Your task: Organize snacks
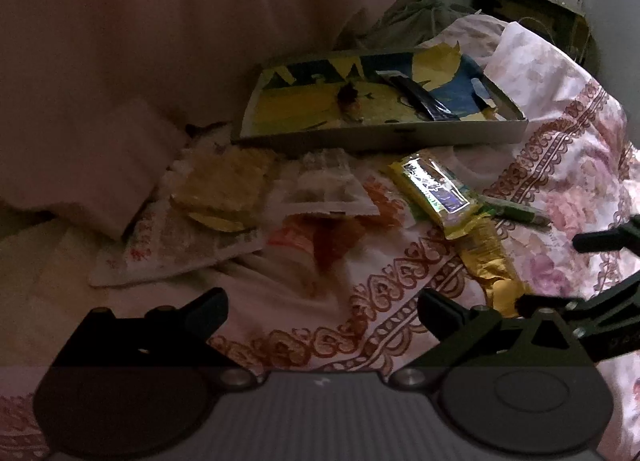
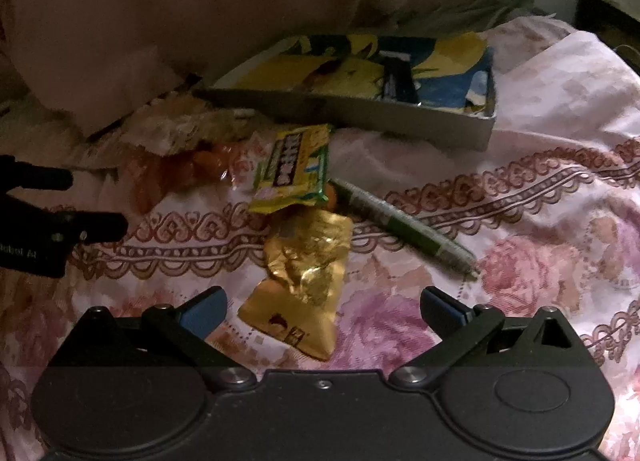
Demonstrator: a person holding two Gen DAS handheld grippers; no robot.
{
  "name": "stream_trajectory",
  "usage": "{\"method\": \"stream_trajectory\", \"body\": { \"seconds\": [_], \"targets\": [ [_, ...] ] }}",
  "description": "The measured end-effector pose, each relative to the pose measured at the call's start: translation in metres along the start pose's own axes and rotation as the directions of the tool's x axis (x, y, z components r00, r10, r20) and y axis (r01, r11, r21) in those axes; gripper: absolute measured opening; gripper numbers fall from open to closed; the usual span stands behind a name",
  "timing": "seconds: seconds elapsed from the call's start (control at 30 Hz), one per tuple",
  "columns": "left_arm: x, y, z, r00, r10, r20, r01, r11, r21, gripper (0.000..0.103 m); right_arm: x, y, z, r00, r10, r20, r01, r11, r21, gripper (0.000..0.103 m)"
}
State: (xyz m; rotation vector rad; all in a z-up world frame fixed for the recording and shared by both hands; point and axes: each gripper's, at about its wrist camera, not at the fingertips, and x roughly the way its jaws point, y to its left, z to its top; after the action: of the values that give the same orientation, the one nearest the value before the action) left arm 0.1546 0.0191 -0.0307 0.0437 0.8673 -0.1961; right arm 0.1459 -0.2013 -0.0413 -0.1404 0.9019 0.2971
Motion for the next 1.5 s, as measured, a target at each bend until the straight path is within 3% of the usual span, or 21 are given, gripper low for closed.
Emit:
{"method": "stream_trajectory", "body": {
  "seconds": [0.27,0.5,0.77,1.07,1.27,1.5],
  "targets": [
    [0.009,-0.002,0.001,0.996,-0.085,-0.034,0.083,0.995,-0.05,0.103,0.021,0.004,0.001,0.998,0.029,-0.047,-0.029,0.999,0.014,0.102],
    [0.018,-0.013,0.004,0.98,-0.195,-0.027,0.191,0.976,-0.106,0.103,0.039,-0.003,0.0,0.997,0.025,-0.077,-0.019,0.997,0.08,0.1],
    [0.042,-0.027,0.013,0.966,-0.247,-0.077,0.229,0.954,-0.196,0.103,0.052,-0.01,0.0,0.996,0.037,-0.082,-0.028,0.993,0.116,0.094],
    [0.063,-0.041,0.023,0.968,-0.229,-0.104,0.198,0.949,-0.246,0.102,0.052,-0.028,0.008,0.992,0.036,-0.123,-0.024,0.995,0.095,0.079],
    [0.077,-0.053,0.031,0.978,-0.179,-0.106,0.14,0.943,-0.303,0.102,0.053,-0.05,0.012,0.987,-0.006,-0.159,0.015,0.998,0.06,0.079],
    [0.081,-0.073,0.046,0.987,-0.135,-0.085,0.104,0.949,-0.297,0.102,0.046,-0.051,0.013,0.991,-0.033,-0.129,0.028,0.999,-0.038,0.083]
  ]
}}
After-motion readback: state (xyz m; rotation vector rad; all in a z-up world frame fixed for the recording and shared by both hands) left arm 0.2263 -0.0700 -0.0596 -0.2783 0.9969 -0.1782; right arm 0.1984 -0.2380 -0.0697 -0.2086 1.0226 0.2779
